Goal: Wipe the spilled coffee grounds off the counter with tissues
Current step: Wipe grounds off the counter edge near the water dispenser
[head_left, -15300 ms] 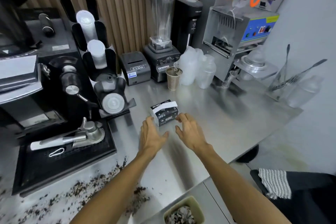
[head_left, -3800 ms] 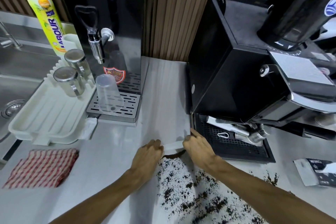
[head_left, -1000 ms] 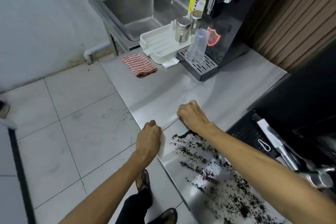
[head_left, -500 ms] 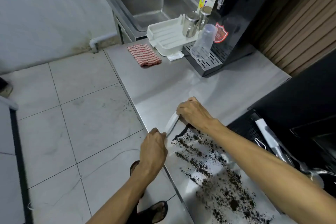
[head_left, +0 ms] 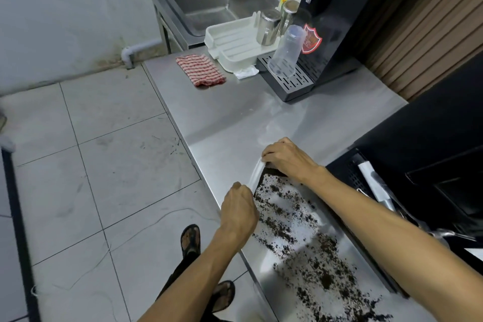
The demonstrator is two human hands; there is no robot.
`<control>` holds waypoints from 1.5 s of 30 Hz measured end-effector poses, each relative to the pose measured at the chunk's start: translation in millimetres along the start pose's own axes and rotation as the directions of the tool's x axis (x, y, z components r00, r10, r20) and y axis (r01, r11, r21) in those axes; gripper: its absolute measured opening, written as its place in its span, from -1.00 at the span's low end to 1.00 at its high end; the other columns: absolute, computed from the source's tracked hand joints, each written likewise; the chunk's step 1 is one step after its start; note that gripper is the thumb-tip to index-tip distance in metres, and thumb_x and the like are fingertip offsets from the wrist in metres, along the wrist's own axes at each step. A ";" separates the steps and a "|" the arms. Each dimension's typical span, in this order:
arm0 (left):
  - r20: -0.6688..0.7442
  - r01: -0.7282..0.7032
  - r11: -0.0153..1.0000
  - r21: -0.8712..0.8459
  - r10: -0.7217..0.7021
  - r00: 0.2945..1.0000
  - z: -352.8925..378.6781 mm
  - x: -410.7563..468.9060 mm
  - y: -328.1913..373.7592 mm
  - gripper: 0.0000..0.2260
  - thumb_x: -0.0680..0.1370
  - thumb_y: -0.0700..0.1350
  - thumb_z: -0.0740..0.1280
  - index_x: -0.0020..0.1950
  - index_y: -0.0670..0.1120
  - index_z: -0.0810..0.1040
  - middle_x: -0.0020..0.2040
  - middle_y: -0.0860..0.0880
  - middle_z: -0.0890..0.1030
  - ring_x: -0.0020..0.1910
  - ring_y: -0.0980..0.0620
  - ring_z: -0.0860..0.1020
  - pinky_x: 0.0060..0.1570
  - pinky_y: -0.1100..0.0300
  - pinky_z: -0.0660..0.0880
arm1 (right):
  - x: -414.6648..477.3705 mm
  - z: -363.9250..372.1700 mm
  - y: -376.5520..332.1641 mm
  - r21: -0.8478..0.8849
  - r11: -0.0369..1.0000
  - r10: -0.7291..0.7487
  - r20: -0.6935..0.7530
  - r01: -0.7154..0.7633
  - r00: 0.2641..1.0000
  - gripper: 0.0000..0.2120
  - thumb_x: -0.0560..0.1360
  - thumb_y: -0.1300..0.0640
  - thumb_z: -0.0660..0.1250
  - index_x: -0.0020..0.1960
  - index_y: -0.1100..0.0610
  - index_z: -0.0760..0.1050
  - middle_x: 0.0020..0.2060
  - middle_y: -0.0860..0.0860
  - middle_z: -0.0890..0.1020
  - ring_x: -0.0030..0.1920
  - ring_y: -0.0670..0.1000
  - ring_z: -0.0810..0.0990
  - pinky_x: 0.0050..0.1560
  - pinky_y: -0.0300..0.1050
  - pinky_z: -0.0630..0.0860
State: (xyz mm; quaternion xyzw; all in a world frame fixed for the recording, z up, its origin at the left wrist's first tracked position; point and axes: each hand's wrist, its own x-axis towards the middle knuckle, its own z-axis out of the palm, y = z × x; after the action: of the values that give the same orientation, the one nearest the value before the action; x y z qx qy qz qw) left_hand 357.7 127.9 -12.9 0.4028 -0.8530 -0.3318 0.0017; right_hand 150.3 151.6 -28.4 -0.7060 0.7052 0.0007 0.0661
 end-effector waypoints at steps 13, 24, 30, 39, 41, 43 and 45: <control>0.069 -0.103 0.990 0.092 0.096 0.993 6.0 6.3 16.4 -0.84 0.47 -0.35 0.30 -0.26 -0.15 0.46 -0.15 -0.07 0.39 -0.29 -0.01 0.39 -0.28 0.21 0.35 | -53.5 -10.6 -6.9 -0.077 0.969 0.238 0.023 -0.236 0.971 -0.73 0.54 0.30 0.31 0.20 0.14 0.61 0.07 0.07 0.59 -0.10 0.13 0.54 -0.04 -0.18 0.35; 0.100 -0.121 0.989 0.089 0.112 0.989 9.8 4.9 13.8 -0.80 0.50 -0.33 0.29 -0.31 -0.17 0.41 -0.12 -0.14 0.46 -0.32 -0.03 0.41 -0.30 0.18 0.37 | -72.3 -2.2 -40.1 -0.167 0.892 0.435 0.055 -0.421 0.899 -0.78 0.44 0.45 0.29 -0.13 0.21 0.64 -0.16 0.12 0.60 -0.33 0.09 0.52 -0.02 0.00 0.51; 0.077 -0.152 0.978 0.141 0.142 0.987 13.4 2.9 15.5 -0.75 0.61 -0.06 0.27 -0.09 -0.23 0.58 -0.04 -0.11 0.47 -0.13 -0.08 0.56 -0.18 0.16 0.49 | -85.0 -3.1 -52.5 -0.134 0.893 0.440 0.052 -0.430 0.897 -0.79 0.44 0.45 0.29 -0.07 0.24 0.64 -0.06 0.14 0.58 -0.21 0.12 0.56 0.01 -0.06 0.52; 0.058 -0.166 0.938 0.305 0.155 0.986 9.0 6.0 22.5 -0.87 0.61 -0.13 0.24 -0.10 -0.13 0.47 -0.07 -0.09 0.58 -0.19 -0.05 0.52 -0.23 0.14 0.37 | -96.7 -8.6 -62.3 -0.143 0.892 0.444 0.084 -0.430 0.892 -0.76 0.45 0.45 0.28 0.01 0.24 0.62 -0.05 0.16 0.59 -0.12 0.13 0.58 0.06 -0.04 0.50; 0.052 -0.157 0.934 0.320 0.148 0.988 9.0 6.8 21.8 -0.84 0.61 -0.12 0.25 -0.16 -0.11 0.41 -0.09 -0.09 0.58 -0.23 -0.05 0.46 -0.23 0.12 0.34 | -98.3 -7.9 -64.2 -0.149 0.885 0.455 0.077 -0.441 0.887 -0.80 0.41 0.45 0.33 -0.07 0.23 0.61 -0.18 0.14 0.60 -0.24 0.12 0.58 -0.02 -0.02 0.51; 0.061 -0.165 0.942 0.292 0.154 0.986 10.4 8.5 21.2 -0.89 0.60 -0.15 0.25 -0.11 -0.12 0.46 -0.07 -0.11 0.59 -0.19 -0.08 0.51 -0.22 0.12 0.35 | -99.0 -8.3 -66.4 -0.119 0.878 0.472 0.055 -0.463 0.880 -0.78 0.36 0.48 0.36 -0.11 0.22 0.58 -0.30 0.12 0.59 -0.35 0.13 0.56 -0.11 0.00 0.53; 0.081 -0.184 0.945 0.270 0.168 0.982 12.7 10.0 20.5 -0.90 0.59 -0.17 0.26 0.06 -0.13 0.53 -0.03 -0.12 0.58 -0.10 -0.11 0.56 -0.19 0.11 0.40 | -99.9 -7.5 -68.5 -0.093 0.876 0.478 0.045 -0.473 0.877 -0.75 0.37 0.51 0.32 -0.07 0.22 0.56 -0.32 0.12 0.58 -0.37 0.15 0.56 -0.12 0.01 0.56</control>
State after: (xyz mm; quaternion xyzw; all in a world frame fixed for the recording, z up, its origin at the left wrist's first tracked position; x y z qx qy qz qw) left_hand 333.5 137.5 -13.7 0.3116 -0.9233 -0.2192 -0.0493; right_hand 217.3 250.1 -5.2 -0.5126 0.8538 0.0684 0.0592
